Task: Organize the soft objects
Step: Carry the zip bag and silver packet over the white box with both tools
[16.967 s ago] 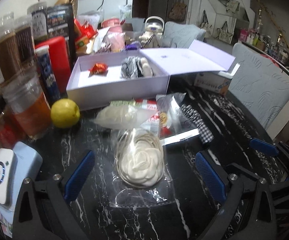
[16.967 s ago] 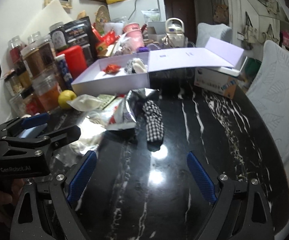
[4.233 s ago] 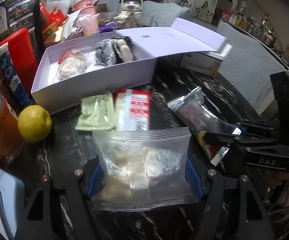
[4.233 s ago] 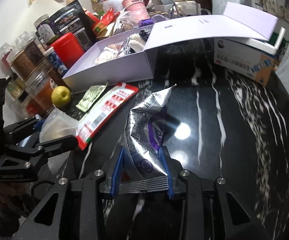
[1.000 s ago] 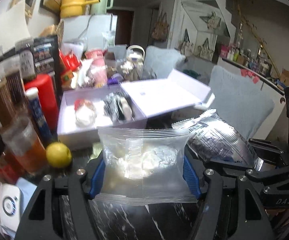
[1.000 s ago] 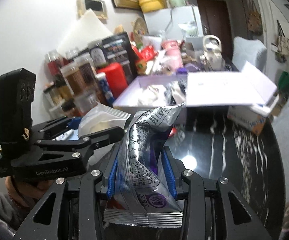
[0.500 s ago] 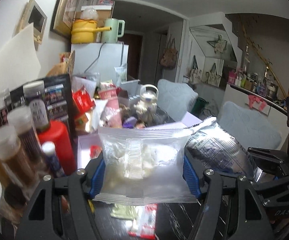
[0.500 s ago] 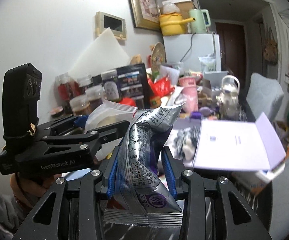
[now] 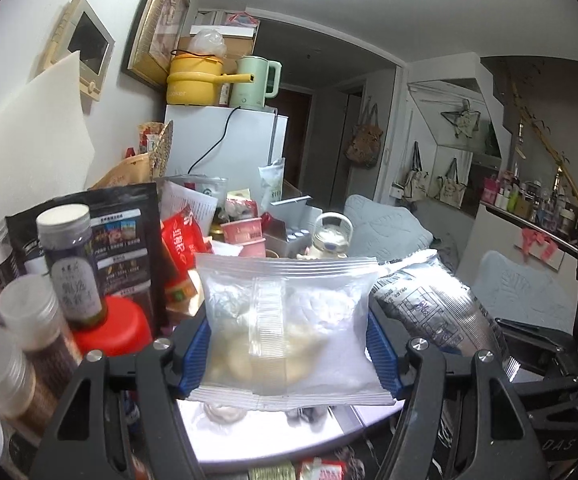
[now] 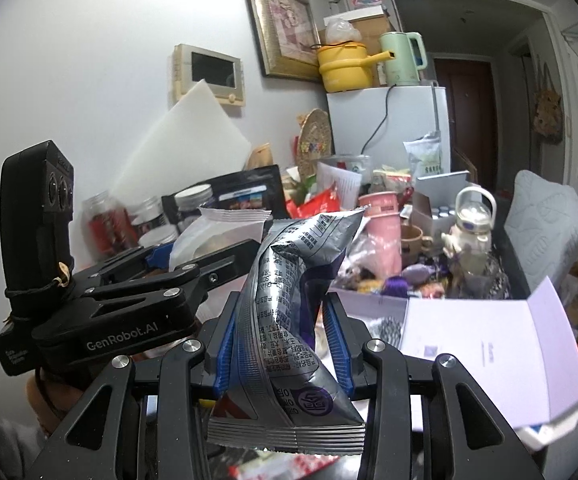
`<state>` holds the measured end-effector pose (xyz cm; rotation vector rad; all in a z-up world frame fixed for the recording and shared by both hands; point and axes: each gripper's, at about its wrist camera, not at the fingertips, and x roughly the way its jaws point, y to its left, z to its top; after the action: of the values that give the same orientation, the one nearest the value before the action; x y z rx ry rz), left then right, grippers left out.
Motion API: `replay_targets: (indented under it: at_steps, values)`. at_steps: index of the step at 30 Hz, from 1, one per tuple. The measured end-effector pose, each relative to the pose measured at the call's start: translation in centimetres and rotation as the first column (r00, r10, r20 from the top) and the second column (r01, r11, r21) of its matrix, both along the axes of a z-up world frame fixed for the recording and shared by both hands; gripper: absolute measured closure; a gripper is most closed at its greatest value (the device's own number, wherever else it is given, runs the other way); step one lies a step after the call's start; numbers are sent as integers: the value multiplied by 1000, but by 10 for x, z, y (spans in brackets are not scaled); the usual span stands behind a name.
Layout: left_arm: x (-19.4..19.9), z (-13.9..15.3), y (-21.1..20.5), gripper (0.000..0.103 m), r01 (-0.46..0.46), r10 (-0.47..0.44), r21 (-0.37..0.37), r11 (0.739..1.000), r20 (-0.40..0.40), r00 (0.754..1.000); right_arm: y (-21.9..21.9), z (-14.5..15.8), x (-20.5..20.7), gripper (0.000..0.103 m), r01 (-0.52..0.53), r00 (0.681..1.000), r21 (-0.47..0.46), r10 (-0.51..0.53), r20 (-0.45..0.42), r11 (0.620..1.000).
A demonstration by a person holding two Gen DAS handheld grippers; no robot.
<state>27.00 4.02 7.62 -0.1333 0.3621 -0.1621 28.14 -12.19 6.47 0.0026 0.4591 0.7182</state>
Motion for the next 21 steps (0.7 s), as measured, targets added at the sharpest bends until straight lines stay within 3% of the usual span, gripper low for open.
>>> replay_targets:
  at_steps: [12, 21]
  values:
    - [62, -14, 12, 36, -65, 67, 41, 997, -27, 997, 18, -11, 64, 63, 13, 999, 8, -12, -30, 1000]
    - [99, -51, 23, 36, -122, 133, 87, 989, -139, 981, 34, -46, 109, 63, 13, 992, -43, -18, -126, 999]
